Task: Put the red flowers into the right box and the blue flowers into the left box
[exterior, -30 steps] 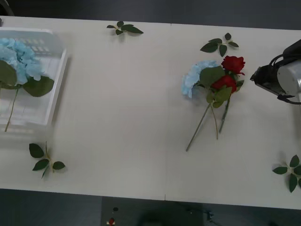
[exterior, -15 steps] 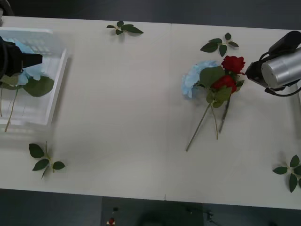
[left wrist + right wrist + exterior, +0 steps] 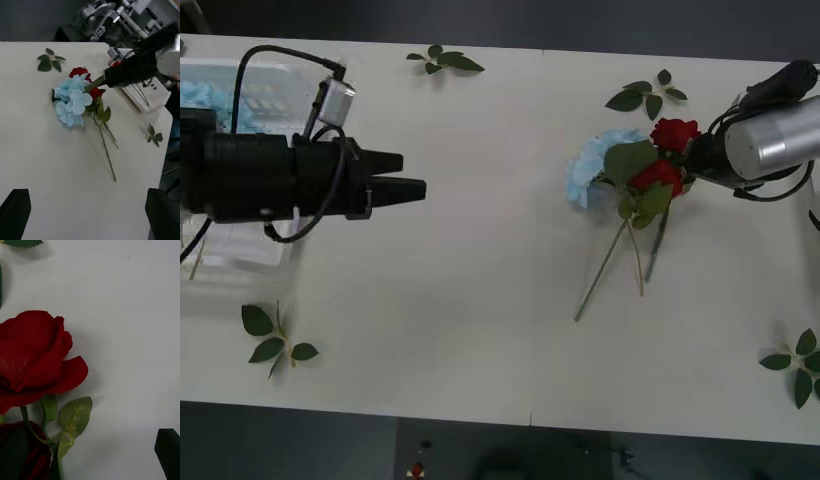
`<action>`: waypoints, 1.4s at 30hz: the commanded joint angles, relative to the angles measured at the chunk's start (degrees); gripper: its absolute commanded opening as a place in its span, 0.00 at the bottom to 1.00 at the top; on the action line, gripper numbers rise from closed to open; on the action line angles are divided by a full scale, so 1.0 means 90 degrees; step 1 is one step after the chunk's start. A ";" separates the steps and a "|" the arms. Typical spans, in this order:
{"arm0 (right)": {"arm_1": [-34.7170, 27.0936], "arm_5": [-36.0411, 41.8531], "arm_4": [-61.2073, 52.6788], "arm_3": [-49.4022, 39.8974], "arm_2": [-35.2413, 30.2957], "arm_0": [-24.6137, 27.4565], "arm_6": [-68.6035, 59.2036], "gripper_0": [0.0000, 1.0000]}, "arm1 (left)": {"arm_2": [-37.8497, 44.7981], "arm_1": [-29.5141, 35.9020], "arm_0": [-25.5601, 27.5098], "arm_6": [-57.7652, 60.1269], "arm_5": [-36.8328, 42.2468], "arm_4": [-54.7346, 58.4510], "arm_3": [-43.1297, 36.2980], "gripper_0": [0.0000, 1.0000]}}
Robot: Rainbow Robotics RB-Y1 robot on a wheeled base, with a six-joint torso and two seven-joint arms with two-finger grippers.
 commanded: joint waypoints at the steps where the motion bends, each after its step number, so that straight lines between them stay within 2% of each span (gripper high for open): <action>1: 0.0243 -0.0099 0.0177 -0.0009 -0.0065 -0.0202 0.0162 1.00 | -0.0064 -0.0022 -0.0082 -0.1165 0.0030 0.0572 0.0161 0.89; 7: 0.0497 -0.0636 0.0363 0.0372 -0.0065 -0.0202 0.0162 1.00 | -0.0122 -0.0052 -0.0082 -0.2766 0.0030 0.0787 0.0239 0.89; 21: 0.0820 -0.1466 0.0665 0.1006 -0.0074 -0.0202 0.0162 1.00 | -0.0132 -0.0052 -0.0072 -0.2781 -0.0038 0.1519 0.0649 0.89; 42: 0.0966 -0.1525 0.0695 0.1387 0.0033 -0.0212 0.0357 1.00 | -0.0532 -0.0101 -0.0121 -0.2781 -0.0156 0.1744 0.0659 0.89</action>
